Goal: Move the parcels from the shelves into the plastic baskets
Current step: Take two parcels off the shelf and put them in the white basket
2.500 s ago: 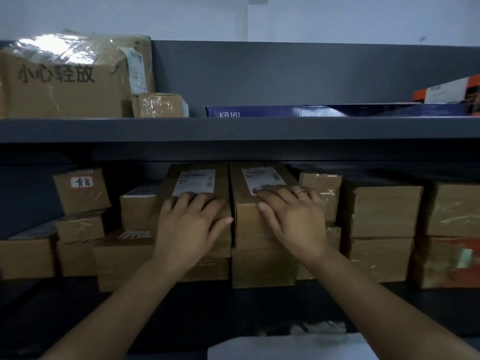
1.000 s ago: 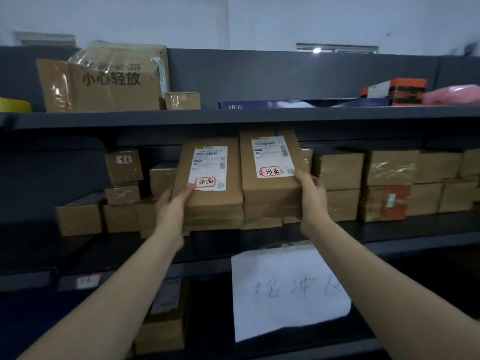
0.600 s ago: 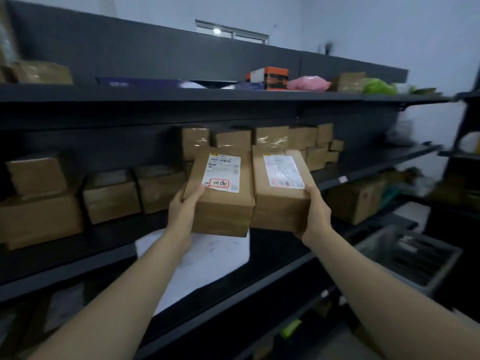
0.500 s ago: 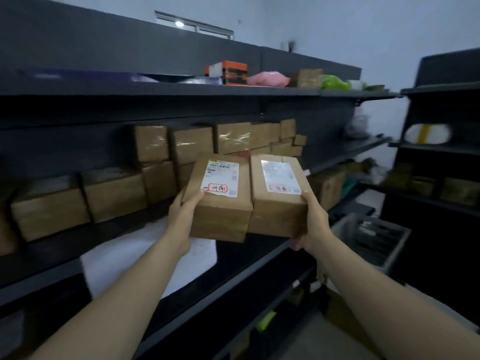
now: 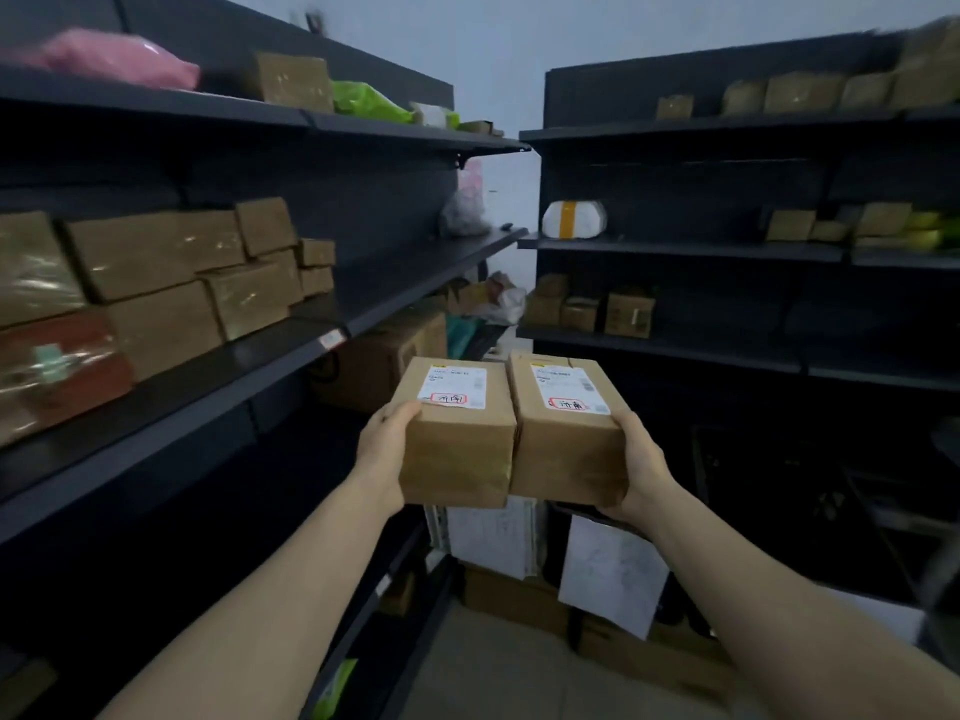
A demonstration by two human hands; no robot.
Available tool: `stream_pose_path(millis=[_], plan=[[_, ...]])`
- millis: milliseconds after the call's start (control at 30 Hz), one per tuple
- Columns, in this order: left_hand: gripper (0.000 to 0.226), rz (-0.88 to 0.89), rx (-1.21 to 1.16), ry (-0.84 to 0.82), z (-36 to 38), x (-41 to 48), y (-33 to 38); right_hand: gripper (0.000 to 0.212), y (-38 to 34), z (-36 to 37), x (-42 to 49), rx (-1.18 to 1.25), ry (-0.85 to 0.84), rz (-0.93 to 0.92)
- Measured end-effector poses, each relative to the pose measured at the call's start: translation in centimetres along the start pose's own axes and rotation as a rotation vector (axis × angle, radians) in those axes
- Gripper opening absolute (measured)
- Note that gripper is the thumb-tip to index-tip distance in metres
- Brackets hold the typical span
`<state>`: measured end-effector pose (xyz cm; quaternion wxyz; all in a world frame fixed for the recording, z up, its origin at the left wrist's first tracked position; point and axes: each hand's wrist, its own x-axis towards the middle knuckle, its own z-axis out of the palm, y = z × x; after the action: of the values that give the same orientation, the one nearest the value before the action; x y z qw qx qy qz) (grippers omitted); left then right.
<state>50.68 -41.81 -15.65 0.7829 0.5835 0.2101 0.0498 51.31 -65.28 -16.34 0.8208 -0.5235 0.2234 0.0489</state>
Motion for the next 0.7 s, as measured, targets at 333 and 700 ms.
stream_pose_path(millis=[333,700], plan=[[0.039,-0.284,0.124,-0.137,6.6,14.3,-2.3,0.067,-1.5,-0.8,14.4,-0.081,0.108,0.193],[0.034,-0.289,0.212,-0.196,11.8,32.0,-2.1,0.033,-4.0,4.8,27.9,-0.143,0.291,0.083]])
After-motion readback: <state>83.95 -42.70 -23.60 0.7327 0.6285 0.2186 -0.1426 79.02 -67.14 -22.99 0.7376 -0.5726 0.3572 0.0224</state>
